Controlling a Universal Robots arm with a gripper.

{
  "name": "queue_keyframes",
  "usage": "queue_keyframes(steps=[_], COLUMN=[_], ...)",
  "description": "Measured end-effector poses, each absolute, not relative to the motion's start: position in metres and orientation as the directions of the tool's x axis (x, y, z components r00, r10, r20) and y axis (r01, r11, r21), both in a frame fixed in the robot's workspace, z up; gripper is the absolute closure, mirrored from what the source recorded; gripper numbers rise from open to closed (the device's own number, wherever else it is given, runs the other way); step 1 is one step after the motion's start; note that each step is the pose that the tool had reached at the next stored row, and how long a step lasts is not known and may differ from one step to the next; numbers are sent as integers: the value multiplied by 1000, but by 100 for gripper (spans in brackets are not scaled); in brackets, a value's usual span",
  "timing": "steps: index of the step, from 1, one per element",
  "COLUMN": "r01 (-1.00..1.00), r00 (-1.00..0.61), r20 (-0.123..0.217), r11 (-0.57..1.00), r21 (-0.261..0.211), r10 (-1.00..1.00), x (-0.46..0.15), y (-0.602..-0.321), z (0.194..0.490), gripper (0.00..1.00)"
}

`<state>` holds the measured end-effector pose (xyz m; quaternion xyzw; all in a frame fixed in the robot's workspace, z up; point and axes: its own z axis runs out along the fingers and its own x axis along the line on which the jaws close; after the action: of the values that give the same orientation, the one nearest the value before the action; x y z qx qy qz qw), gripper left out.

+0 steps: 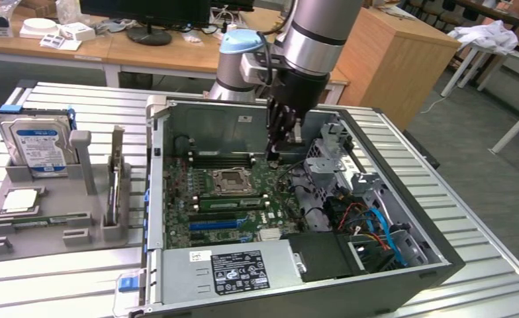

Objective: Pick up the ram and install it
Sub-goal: 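Press down the ram until it locks into place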

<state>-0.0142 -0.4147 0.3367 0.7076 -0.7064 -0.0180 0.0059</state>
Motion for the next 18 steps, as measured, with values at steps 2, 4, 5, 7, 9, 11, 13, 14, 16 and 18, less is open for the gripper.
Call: queue_keyframes(steps=[2, 4, 5, 7, 9, 11, 13, 14, 16, 18], r01=[-999, -999, -999, -999, -999, -999, -999, -999, -999, -999], r00=[1, 2, 1, 1, 1, 1, 1, 1, 1, 1], r20=[-17, -17, -17, -17, -17, -17, -17, -17, -17, -17], r11=[-2, -2, -2, -2, -2, -2, -2, -2, -2, -2], r21=[34, 34, 34, 34, 34, 34, 34, 34, 34, 34], r10=[-1000, -1000, -1000, -1000, -1000, -1000, -1000, -1000, -1000, -1000], x=[-10, -7, -5, -2, 1, 2, 2, 2, 2, 2], y=[-415, -415, -415, -415, -415, -415, -415, -415, -415, -415], z=[337, 337, 337, 337, 337, 337, 337, 337, 336, 334], gripper=[89, 89, 89, 89, 89, 89, 89, 89, 89, 89])
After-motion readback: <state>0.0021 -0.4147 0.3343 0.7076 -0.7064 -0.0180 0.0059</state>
